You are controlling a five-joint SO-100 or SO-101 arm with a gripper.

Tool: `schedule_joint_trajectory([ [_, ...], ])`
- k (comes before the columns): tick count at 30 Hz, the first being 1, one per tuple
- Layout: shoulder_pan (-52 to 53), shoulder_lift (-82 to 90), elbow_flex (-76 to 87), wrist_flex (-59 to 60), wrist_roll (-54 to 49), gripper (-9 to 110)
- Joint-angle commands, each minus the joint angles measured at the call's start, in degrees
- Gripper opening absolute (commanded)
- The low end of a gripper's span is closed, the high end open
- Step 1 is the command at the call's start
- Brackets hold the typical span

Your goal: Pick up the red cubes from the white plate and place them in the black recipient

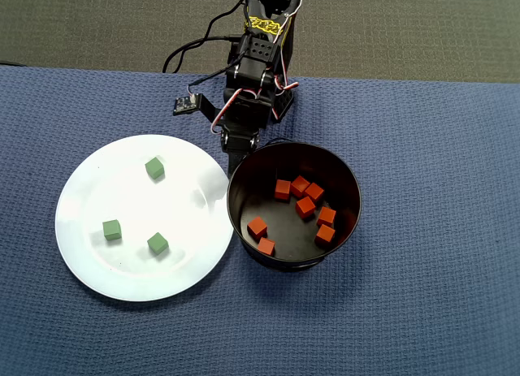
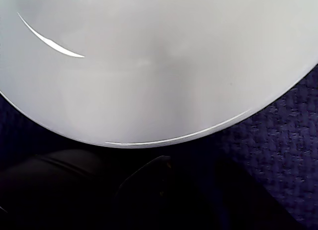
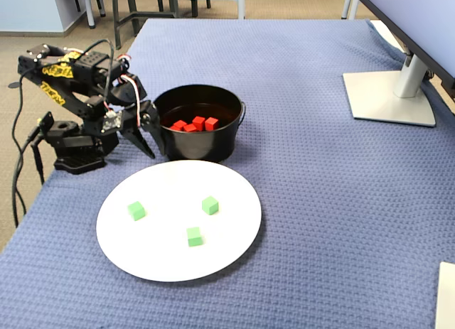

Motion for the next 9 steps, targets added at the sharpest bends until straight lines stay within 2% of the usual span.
schedule_joint_trajectory([
  [1, -2.7, 1.8, 0.5, 1.6, -0.4, 0],
  [9, -4.7, 3.8, 3.6, 1.5, -1.1, 0],
])
